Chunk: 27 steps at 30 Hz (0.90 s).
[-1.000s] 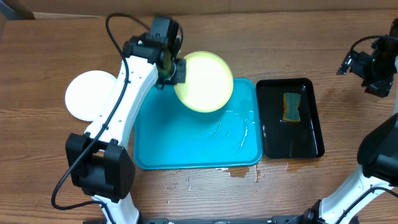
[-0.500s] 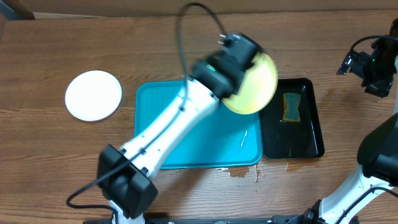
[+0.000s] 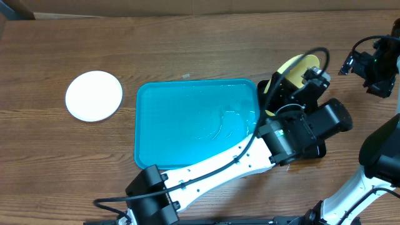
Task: Clean dirty plates on tray and stack at the side
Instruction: 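Lift the yellow plate with the left gripper and swing it left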
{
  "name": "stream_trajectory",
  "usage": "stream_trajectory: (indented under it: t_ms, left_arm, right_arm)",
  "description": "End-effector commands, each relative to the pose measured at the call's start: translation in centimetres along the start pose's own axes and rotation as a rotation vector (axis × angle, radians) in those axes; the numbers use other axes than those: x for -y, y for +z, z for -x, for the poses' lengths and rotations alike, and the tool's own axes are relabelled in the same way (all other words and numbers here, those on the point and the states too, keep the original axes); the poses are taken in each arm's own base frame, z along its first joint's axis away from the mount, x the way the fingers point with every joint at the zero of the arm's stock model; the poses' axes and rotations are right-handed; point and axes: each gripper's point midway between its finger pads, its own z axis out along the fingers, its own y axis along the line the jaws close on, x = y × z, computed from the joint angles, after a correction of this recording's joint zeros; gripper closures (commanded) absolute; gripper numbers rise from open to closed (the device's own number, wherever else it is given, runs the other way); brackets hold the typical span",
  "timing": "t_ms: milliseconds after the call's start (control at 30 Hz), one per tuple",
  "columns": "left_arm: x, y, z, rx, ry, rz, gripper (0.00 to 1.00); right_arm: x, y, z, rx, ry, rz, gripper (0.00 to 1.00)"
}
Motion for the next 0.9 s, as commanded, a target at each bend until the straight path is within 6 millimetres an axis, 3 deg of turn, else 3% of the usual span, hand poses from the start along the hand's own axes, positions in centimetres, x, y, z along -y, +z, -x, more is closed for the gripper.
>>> stream_trajectory:
  t_ms: [0, 267, 400, 533, 600, 867]
  left_arm:
    - [-1.6, 0.4, 0.5, 0.003, 0.074, 0.128, 0.96]
    - [-2.4, 0.3, 1.6, 0.032, 0.006, 0.172, 0.96]
    - [-0.9, 0.6, 1.5, 0.034, 0.021, 0.082, 0.96]
    - [2.9, 1.3, -0.3, -0.017, 0.052, -0.165, 0.96]
    - [3.7, 2.1, -1.6, -0.07, 0.013, -0.249, 0.96]
    - [1.9, 7.3, -5.3, -0.3, -0.286, -0.544, 0.96]
  right_arm:
    - [-0.2, -1.6, 0.6, 0.05, -0.004, 0.007, 0.0]
    - [-0.2, -1.6, 0.6, 0.05, -0.004, 0.007, 0.0]
    - [-0.2, -1.6, 0.6, 0.05, -0.005, 0.007, 0.0]
    - [-0.2, -1.6, 0.6, 0.05, -0.004, 0.007, 0.0]
    - [-0.2, -1.6, 0.6, 0.05, -0.005, 0.007, 0.0]
    - [-0.2, -1.6, 0.6, 0.05, -0.005, 0.007, 0.0]
